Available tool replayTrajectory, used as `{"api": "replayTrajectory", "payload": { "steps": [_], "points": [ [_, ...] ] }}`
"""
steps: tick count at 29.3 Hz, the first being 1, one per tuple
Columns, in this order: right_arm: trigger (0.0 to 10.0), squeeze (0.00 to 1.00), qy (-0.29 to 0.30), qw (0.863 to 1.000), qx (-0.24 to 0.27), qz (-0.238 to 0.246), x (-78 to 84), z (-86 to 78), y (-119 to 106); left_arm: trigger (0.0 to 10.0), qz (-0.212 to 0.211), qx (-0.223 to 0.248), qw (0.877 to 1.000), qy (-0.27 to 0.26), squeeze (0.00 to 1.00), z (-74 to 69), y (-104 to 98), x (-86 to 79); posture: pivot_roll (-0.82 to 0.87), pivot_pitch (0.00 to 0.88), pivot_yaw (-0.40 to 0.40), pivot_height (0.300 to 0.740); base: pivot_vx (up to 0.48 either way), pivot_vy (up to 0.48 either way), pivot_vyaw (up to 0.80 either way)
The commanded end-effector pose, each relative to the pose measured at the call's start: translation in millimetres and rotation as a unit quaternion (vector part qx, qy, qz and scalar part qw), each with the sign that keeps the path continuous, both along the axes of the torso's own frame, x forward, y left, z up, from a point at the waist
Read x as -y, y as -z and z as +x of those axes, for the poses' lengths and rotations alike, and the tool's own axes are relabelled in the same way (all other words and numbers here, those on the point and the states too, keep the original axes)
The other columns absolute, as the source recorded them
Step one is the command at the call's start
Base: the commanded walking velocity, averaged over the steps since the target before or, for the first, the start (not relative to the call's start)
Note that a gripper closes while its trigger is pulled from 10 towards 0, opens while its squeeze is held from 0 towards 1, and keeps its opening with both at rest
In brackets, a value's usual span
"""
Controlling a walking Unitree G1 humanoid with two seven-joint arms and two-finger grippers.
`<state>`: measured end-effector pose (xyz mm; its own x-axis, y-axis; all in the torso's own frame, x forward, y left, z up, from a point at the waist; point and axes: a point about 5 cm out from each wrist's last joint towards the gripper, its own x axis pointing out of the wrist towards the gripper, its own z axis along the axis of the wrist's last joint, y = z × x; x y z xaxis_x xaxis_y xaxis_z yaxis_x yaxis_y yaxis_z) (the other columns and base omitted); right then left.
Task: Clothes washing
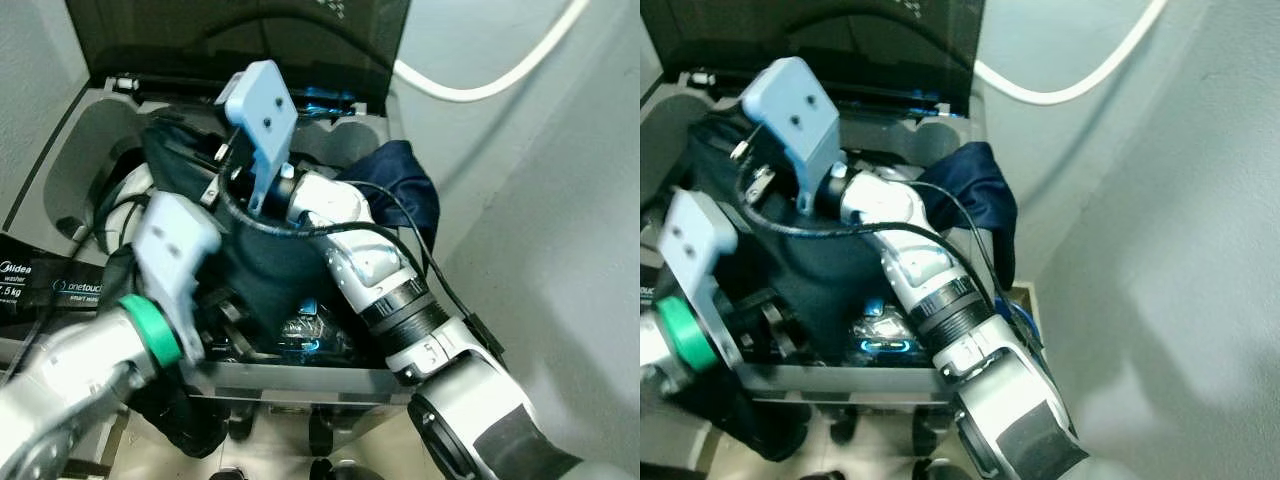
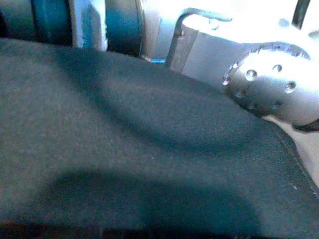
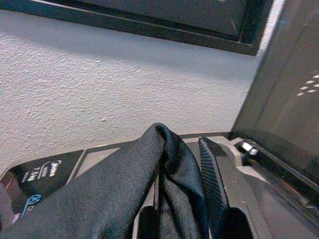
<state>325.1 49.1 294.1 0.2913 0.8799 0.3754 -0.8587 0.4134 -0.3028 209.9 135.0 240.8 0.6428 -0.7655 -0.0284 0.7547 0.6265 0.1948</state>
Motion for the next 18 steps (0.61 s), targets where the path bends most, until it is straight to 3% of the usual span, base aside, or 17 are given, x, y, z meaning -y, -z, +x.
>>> {"api": "replayTrajectory", "payload": {
  "steps": [1,7,13,14,16,17,18],
  "points": [
    [10.0,0.00,0.004,0.999,-0.007,0.037,-0.4,-1.2,-10,10.0,0.027,0.030,0.999,-0.022,0.00,-2.7,-5,-5.9,0.13,0.110,-0.028,0.740,0.000,0.000,0.00],
    [10.0,0.00,0.066,0.992,-0.034,0.102,32.1,16.0,-17,10.0,0.052,0.048,0.994,-0.083,0.00,2.9,-13,-30.9,0.14,0.108,-0.026,0.740,0.000,0.000,0.00],
    [10.0,0.00,0.086,0.990,-0.035,0.103,51.3,20.9,-15,10.0,0.050,0.053,0.996,-0.060,0.00,0.5,-18,-28.0,0.13,0.103,-0.014,0.740,0.000,0.000,0.00],
    [10.0,0.00,0.121,0.988,-0.010,0.097,74.3,25.4,-19,10.0,0.078,0.045,0.996,-0.030,0.00,-8.3,-10,-20.2,0.14,0.105,-0.012,0.740,0.000,0.000,0.00],
    [10.0,0.00,0.171,0.978,0.000,0.118,101.1,33.2,-27,10.0,0.099,0.045,0.994,-0.026,0.00,-14.2,-4,-19.0,0.14,0.105,-0.012,0.740,0.000,0.000,0.00],
    [10.0,0.00,0.188,0.974,0.002,0.128,111.0,35.4,-30,10.0,0.104,0.050,0.993,-0.029,0.00,-15.2,-4,-19.4,0.14,0.107,-0.012,0.740,0.000,0.000,0.00],
    [10.0,0.00,0.188,0.974,0.002,0.128,111.0,35.4,-30,10.0,0.104,0.050,0.993,-0.029,0.00,-15.2,-4,-19.4,0.14,0.107,-0.012,0.740,0.000,0.000,0.00]
  ]
}}
